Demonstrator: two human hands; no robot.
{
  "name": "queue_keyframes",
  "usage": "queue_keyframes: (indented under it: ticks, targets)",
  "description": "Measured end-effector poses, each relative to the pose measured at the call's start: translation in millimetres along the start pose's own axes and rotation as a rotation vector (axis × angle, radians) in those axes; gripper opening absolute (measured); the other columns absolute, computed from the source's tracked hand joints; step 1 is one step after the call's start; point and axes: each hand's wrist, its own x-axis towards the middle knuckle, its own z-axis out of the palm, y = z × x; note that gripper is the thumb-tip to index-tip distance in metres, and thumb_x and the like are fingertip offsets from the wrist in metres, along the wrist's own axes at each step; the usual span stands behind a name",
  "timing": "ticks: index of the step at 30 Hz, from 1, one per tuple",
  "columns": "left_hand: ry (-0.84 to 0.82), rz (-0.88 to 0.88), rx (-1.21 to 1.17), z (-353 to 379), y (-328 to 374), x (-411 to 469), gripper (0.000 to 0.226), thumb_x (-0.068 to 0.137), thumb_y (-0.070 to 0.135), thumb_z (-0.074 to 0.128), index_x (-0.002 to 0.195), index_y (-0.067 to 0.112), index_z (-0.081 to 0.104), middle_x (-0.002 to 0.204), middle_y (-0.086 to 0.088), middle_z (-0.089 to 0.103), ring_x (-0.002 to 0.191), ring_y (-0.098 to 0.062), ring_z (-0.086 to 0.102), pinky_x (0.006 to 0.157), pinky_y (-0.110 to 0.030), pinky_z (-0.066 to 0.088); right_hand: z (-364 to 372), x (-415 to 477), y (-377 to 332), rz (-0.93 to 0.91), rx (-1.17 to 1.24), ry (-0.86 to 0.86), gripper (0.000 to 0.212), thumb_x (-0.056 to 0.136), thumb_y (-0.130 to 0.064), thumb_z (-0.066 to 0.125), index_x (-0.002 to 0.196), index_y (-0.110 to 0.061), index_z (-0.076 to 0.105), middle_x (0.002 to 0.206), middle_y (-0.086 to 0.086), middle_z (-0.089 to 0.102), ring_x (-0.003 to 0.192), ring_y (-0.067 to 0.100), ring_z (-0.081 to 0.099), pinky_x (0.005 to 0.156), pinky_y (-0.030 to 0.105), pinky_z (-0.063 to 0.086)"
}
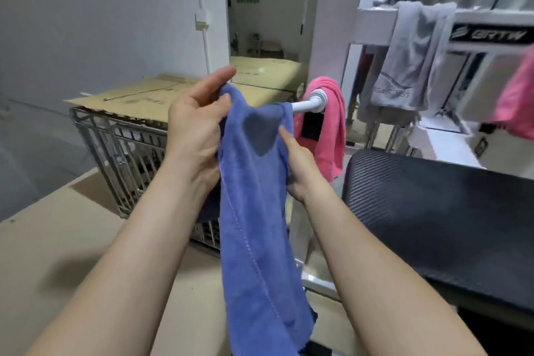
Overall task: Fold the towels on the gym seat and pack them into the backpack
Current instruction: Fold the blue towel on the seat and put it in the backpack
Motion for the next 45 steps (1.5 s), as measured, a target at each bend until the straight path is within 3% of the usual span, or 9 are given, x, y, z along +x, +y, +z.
queue_keyframes:
  ticks: [9,15,21,24,27,33,36,42,45]
  targets:
    - [-0.370,-0.040,0.220,-10.4,-38.1,-25.2,0.019,0.093,0.007,0.057,0.104,0.019,0.067,0.072,0.003,0.065,0.068,-0.006,0.059,0.065,-0.016,0.048,-43.0,-110.3,-61.7,-0.091,0.472,-0.414,0.054,0.100,-0.036,0.042,0.142,-0.003,0.042,0.143,0.018,0.045,0.135,0.030,0.041,0.117,0.042,0.026]
    - [-1.344,-0.387,0.957,-21.1,-80.4,-49.3,0.024,0.089,0.018,0.052,0.098,0.027,0.072,0.078,-0.004,0.072,0.070,-0.028,0.064,0.074,-0.034,0.055,-91.1,-137.6,-85.6,-0.234,-0.159,-0.259,0.042,0.085,-0.005,0.053,0.125,-0.011,0.061,0.123,0.003,0.066,0.108,0.015,0.063,0.092,0.024,0.050]
    - [-0.802,0.159,0.420,54.1,-56.3,-55.4,0.022,0.085,0.028,0.065,0.106,0.025,0.069,0.107,0.010,0.073,0.101,-0.001,0.065,0.089,-0.016,0.049,-134.7,-166.2,-96.6,-0.135,-0.321,-0.403,0.037,0.083,-0.004,0.051,0.117,0.001,0.064,0.111,0.022,0.064,0.102,0.031,0.059,0.093,0.037,0.049]
    - [-1.083,-0.040,0.462,89.7,-66.1,-78.0,0.023,0.085,0.031,0.062,0.094,0.012,0.071,0.088,0.001,0.072,0.080,-0.006,0.062,0.072,-0.020,0.053,-156.2,-183.9,-111.7,-0.187,-0.345,-0.478,0.027,0.083,-0.004,0.054,0.106,0.001,0.066,0.100,0.021,0.065,0.090,0.028,0.063,0.083,0.032,0.053]
    - [-0.903,-0.192,0.268,111.6,-68.1,-96.6,0.019,0.079,0.025,0.072,0.065,0.013,0.070,0.062,0.001,0.059,0.055,-0.008,0.051,0.051,-0.019,0.041,-200.5,-201.5,-118.9,-0.233,-0.332,-0.479,0.033,0.071,-0.018,0.079,0.100,-0.006,0.066,0.093,0.010,0.067,0.081,0.018,0.065,0.072,0.025,0.054]
    - [-0.630,-0.158,-0.048,143.7,-66.2,-109.0,0.014,0.083,0.025,0.068,0.072,0.018,0.073,0.070,0.002,0.068,0.069,-0.012,0.063,0.074,-0.026,0.051,-312.3,-260.7,-111.2,-0.033,-0.515,-0.556,0.045,0.057,-0.018,0.085,0.100,-0.007,0.072,0.092,0.007,0.071,0.079,0.014,0.066,0.067,0.024,0.054]
    - [-0.457,-0.098,0.002,158.7,-67.2,-100.6,0.023,0.082,0.029,0.068,0.060,0.022,0.070,0.059,0.010,0.062,0.063,-0.006,0.059,0.066,-0.018,0.050,-366.7,-284.2,-130.8,-0.071,-0.492,-0.341,0.039,0.056,-0.021,0.078,0.094,-0.011,0.076,0.089,0.010,0.073,0.075,0.016,0.069,0.063,0.024,0.055]
    - [-0.311,0.323,1.027,179.3,-111.2,-64.5,0.016,0.093,0.029,0.058,0.085,0.022,0.070,0.084,0.000,0.069,0.083,-0.013,0.059,0.073,-0.029,0.045,-383.9,-246.1,-186.1,-0.319,-0.894,0.365,0.036,0.076,-0.043,0.076,0.079,-0.009,0.065,0.072,0.003,0.066,0.066,0.018,0.058,0.056,0.023,0.045]
    - [-0.161,0.534,1.159,202.5,-119.1,-44.7,0.029,0.091,0.044,0.050,0.105,0.026,0.069,0.102,-0.006,0.064,0.100,-0.028,0.057,0.083,-0.041,0.045,-363.4,-199.1,-197.7,-0.477,-1.428,0.884,0.033,0.085,-0.032,0.062,0.113,-0.015,0.057,0.116,0.015,0.055,0.109,0.033,0.051,0.087,0.044,0.041]
